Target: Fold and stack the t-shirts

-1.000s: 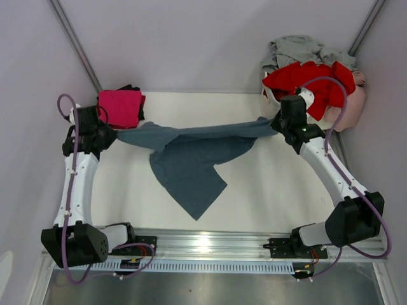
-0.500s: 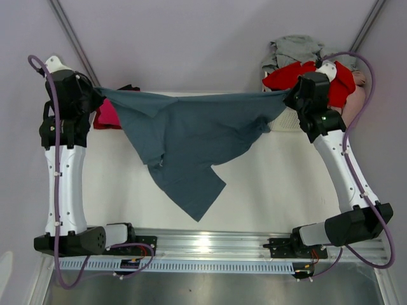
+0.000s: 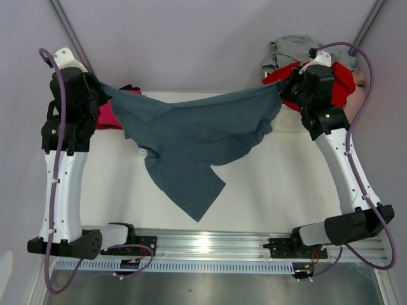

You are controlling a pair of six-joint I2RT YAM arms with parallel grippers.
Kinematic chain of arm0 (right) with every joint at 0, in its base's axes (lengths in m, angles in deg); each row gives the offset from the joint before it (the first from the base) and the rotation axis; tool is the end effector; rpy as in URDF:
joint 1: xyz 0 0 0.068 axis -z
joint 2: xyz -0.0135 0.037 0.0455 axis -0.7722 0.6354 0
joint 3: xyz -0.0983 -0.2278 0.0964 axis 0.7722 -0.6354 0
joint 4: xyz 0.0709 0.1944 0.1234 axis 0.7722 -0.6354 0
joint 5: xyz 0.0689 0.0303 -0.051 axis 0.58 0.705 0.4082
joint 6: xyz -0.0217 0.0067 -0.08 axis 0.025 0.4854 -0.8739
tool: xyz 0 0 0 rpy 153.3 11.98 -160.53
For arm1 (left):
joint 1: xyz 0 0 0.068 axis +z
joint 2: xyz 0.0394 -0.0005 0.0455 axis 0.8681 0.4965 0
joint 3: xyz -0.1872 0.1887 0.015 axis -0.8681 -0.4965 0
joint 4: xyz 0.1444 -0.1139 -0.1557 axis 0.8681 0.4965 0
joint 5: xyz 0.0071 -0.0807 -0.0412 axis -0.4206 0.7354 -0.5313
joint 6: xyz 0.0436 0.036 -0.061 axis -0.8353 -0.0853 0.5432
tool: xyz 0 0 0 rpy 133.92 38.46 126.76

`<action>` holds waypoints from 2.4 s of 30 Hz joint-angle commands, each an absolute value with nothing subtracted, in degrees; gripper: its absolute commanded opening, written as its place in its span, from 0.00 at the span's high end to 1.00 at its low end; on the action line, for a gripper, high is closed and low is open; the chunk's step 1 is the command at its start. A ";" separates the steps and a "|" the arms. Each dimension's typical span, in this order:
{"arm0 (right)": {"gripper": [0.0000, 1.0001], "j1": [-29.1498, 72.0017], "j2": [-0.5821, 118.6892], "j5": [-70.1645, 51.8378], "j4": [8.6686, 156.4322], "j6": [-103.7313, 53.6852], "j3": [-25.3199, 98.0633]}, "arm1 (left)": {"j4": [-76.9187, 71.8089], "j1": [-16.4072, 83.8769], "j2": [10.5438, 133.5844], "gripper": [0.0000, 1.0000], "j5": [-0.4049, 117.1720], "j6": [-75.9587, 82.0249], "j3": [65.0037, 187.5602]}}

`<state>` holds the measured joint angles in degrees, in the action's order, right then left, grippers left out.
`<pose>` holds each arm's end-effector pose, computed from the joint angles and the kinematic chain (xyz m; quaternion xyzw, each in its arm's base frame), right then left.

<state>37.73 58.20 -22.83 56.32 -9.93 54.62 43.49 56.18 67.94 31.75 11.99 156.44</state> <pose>0.3149 0.0638 0.4445 0.0945 0.7774 0.1459 0.6045 0.2379 0.0061 0.4915 -0.2092 0.7498 -0.0090 0.6277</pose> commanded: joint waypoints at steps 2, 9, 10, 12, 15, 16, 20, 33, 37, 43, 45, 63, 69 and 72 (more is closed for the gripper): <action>1.00 35.00 54.36 -19.62 59.76 -13.55 56.98 | 42.09 53.12 64.43 1.00 27.27 7.46 159.67; 1.00 25.60 44.34 -27.34 62.49 -25.67 52.85 | 34.54 41.61 54.33 1.00 19.19 -4.14 152.03; 1.00 24.72 42.85 -29.96 62.93 -27.34 52.15 | 34.44 39.95 51.62 1.00 17.18 -4.41 151.59; 1.00 23.84 38.11 -32.44 64.68 -29.19 49.52 | 36.19 38.36 49.84 1.00 14.71 -4.76 151.76; 1.00 21.55 32.04 -36.57 66.45 -33.14 46.26 | 39.09 35.81 46.41 1.00 8.22 -7.05 151.67; 1.00 21.29 30.81 -37.80 66.36 -33.50 45.91 | 39.62 35.37 45.53 1.00 6.37 -7.57 151.93; 1.00 21.11 25.79 -38.95 63.21 -29.57 46.95 | 38.93 35.01 39.30 1.00 0.47 -13.36 153.08; 1.00 21.11 11.56 -35.78 55.46 -12.25 42.31 | 8.61 29.65 24.45 1.00 -7.19 -37.28 139.02; 1.00 21.02 2.87 -41.04 57.92 -10.57 35.29 | -8.74 29.74 19.87 1.00 -6.92 -47.02 133.23; 1.00 21.02 -1.02 -46.77 56.96 -10.22 31.84 | -11.44 29.74 20.38 1.00 -4.72 -49.16 130.58; 1.00 21.11 0.29 -47.22 54.85 -10.13 32.28 | -10.13 29.74 21.44 1.00 -5.25 -48.19 130.40; 1.00 21.11 14.08 -56.52 53.61 -8.72 22.45 | 36.80 30.00 35.75 0.99 -0.49 3.30 117.31; 1.00 22.86 33.58 -56.36 65.36 -11.44 20.32 | 33.57 36.50 51.39 0.99 6.87 9.56 116.42; 1.00 23.92 43.60 -53.64 75.61 -14.60 22.34 | 28.84 37.65 59.66 0.99 7.32 9.30 119.93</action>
